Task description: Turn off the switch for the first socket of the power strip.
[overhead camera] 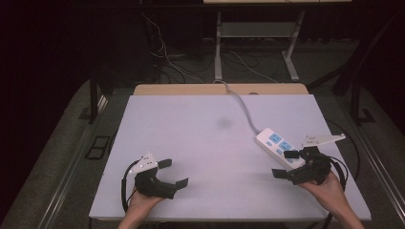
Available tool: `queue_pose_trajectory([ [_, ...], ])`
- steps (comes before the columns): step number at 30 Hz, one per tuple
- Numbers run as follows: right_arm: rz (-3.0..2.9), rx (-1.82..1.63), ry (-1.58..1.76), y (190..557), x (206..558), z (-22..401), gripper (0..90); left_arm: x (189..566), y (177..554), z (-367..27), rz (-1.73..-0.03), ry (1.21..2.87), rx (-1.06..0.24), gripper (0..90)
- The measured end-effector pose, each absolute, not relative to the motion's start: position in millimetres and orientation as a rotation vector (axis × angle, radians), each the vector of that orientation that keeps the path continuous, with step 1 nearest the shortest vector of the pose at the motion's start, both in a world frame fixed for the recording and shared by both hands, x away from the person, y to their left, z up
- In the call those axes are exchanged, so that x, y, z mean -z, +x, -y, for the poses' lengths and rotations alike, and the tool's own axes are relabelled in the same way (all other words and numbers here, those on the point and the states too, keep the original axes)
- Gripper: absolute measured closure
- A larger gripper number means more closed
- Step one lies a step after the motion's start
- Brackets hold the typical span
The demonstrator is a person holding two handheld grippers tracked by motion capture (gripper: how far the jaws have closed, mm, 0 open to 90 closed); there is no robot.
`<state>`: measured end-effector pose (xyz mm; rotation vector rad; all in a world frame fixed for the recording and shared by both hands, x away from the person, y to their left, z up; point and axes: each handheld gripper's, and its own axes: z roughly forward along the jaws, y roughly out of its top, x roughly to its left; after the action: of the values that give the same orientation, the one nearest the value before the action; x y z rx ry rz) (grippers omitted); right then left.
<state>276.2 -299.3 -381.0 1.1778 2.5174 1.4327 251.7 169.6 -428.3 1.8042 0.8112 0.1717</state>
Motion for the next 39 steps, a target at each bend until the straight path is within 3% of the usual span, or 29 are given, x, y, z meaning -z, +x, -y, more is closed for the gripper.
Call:
queue_pose_trajectory([
  [39, -2.594, -1.247, 1.181, 331, 358, 306, 0.4, 430, 253, -169, -0.820, 1.798, -0.158, 0.0],
])
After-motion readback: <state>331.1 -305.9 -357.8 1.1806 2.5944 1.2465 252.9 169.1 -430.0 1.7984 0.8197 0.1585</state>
